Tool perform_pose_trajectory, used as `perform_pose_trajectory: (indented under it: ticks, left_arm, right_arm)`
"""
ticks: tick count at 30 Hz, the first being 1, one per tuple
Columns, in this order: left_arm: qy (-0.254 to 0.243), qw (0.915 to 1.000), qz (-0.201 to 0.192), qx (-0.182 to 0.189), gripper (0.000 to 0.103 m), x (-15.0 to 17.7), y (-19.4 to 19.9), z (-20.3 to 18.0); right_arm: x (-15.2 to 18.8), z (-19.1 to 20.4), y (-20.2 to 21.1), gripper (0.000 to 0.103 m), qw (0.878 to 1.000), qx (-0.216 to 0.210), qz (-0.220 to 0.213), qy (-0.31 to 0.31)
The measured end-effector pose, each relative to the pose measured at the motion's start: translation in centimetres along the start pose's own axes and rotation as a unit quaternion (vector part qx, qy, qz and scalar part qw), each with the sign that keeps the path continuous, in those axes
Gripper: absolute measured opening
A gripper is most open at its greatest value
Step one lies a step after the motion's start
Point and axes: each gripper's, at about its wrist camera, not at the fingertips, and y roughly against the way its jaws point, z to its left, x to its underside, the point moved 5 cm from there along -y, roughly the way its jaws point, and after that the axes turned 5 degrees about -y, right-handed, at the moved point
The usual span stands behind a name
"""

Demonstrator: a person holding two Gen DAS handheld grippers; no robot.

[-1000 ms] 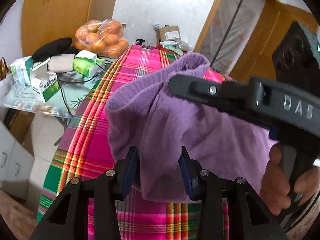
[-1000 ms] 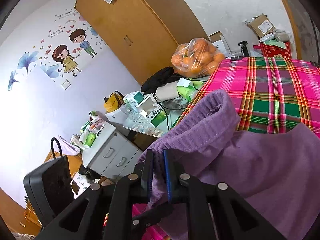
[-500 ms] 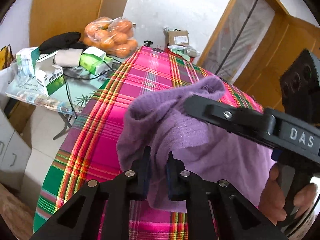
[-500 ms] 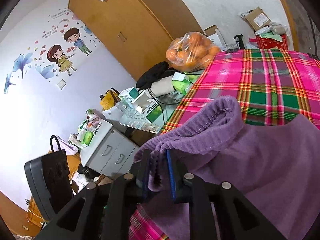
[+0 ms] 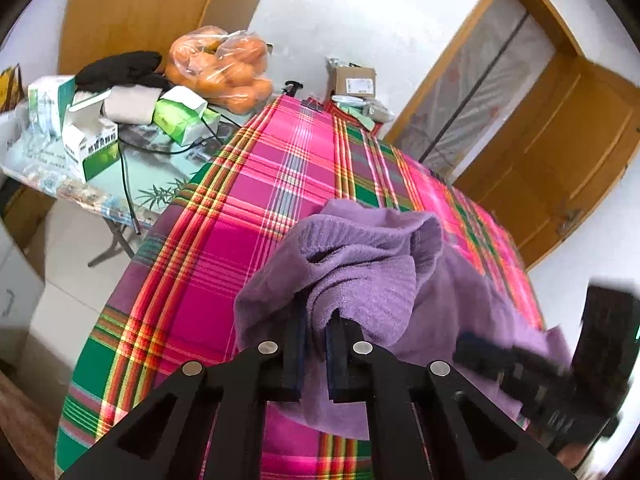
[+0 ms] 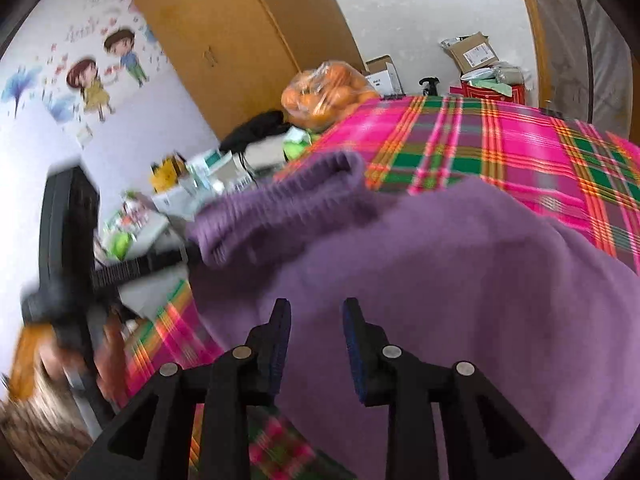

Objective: Fold clothes

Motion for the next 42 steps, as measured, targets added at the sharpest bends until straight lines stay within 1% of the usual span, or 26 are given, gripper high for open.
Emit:
perform_pose_trajectory:
  ticks: [3, 7, 12, 18, 21, 22, 25, 29, 37, 42]
  left_arm:
    - [0.015, 0.9999, -0.007, 0.002, 0.007, -0.3, 0.4, 0.2]
    - [0.034, 0.9993, -0.017, 0.004, 0.007, -0.8, 1.0, 0.5]
    - [0.057, 0.9979, -0.029, 0.006, 0.007, -1.3, 1.7, 0.9]
    - [0.082, 0.9956, -0.046, 0.006, 0.007, -1.8, 2.6, 1.3]
    - [0.094, 0.9942, -0.052, 0.006, 0.006, -2.0, 2.8, 1.4]
    - [0.097, 0.9939, -0.053, 0.005, 0.006, -2.1, 2.8, 1.5]
    - [0.107, 0.9927, -0.056, 0.004, 0.006, -2.3, 2.8, 1.6]
    - [0.113, 0.992, -0.056, -0.001, 0.006, -2.4, 2.6, 1.8]
    - [0.125, 0.9905, -0.056, -0.011, 0.006, -2.6, 2.4, 2.2]
    - [0.135, 0.9889, -0.058, -0.018, 0.006, -2.6, 2.4, 2.6]
  right_arm:
    - [2.1, -0.2, 0.2, 0.031, 0.999, 0.026, 0.014, 0.024]
    - [4.2, -0.5, 0.4, 0.037, 0.998, 0.031, 0.03, 0.04]
    - [5.3, 0.2, 0.6, 0.038, 0.997, 0.028, 0.031, 0.063]
    - [5.6, 0.1, 1.0, 0.038, 0.996, 0.053, 0.024, 0.074]
    - [5.8, -0.4, 1.2, 0.038, 0.991, 0.098, 0.017, 0.089]
    - [5.8, -0.4, 1.3, 0.038, 0.99, 0.108, 0.014, 0.093]
    - [6.4, -0.2, 1.7, 0.038, 0.989, 0.107, 0.012, 0.103]
    - [7.0, -0.2, 1.5, 0.038, 0.985, 0.126, 0.015, 0.121]
    - [7.1, -0.1, 1.4, 0.038, 0.984, 0.127, 0.011, 0.126]
    - [7.6, 0.1, 1.6, 0.038, 0.982, 0.129, 0.008, 0.14]
